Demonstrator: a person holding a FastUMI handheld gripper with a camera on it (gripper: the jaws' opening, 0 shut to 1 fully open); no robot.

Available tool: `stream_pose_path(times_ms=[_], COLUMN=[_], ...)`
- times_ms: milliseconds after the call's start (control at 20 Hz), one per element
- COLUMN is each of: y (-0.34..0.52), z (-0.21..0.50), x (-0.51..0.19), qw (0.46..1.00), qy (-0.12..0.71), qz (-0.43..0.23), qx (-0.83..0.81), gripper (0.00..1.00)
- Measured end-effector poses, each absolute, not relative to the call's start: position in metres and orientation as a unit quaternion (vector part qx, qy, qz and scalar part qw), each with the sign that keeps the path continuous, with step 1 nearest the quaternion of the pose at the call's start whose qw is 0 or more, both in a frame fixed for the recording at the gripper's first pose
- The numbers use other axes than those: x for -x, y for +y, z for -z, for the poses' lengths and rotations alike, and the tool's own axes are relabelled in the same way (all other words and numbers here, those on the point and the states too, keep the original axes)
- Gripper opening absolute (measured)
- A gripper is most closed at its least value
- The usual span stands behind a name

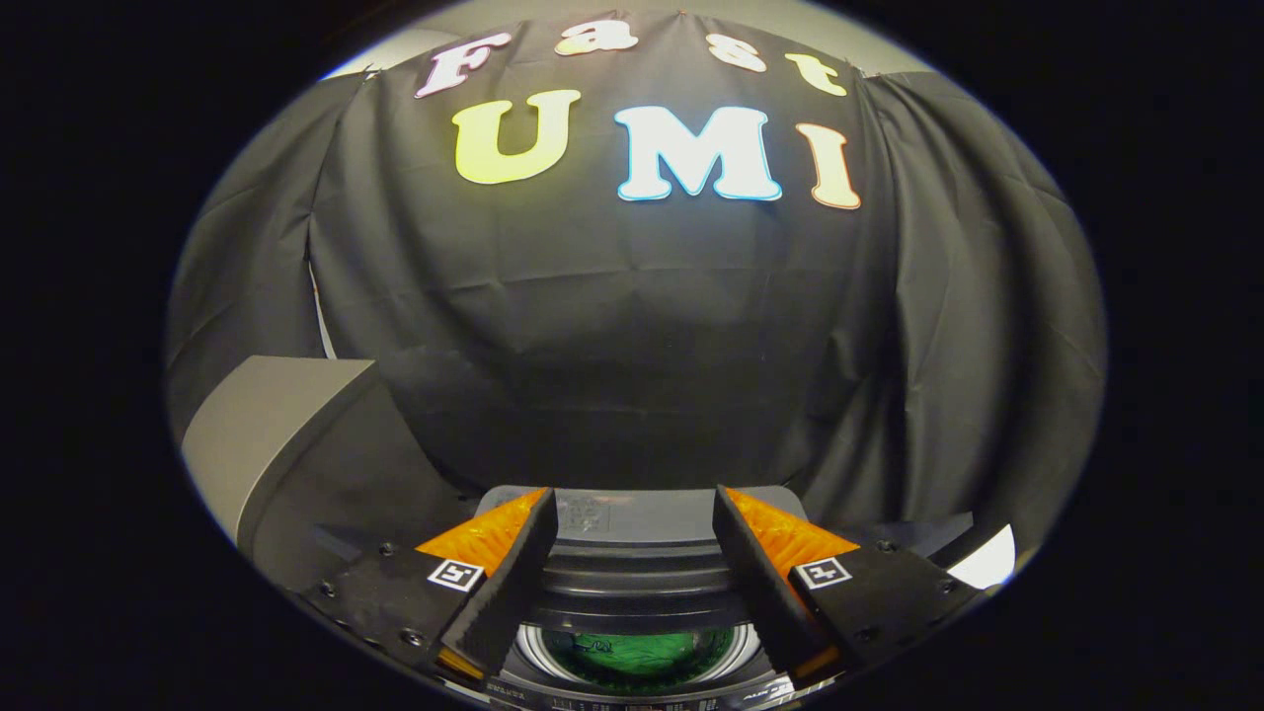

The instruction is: Put the clothes into the washing machine and then close the washing machine lid.

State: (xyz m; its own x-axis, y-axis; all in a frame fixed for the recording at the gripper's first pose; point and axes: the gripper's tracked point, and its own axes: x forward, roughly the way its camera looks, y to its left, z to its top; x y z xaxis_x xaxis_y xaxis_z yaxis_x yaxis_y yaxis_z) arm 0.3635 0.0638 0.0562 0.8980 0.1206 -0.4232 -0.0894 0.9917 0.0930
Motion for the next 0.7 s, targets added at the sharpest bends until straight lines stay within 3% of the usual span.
stream_pose_path(times_ms=[200,700], y=[0.078,0.092], z=[-0.051,-0.073], x=[-0.315,-0.206], qw=[0.976,0.993], qy=[0.195,0.1], qz=[-0.08,-0.057], qx=[-0.048,-0.035], gripper=[0.98,0.98])
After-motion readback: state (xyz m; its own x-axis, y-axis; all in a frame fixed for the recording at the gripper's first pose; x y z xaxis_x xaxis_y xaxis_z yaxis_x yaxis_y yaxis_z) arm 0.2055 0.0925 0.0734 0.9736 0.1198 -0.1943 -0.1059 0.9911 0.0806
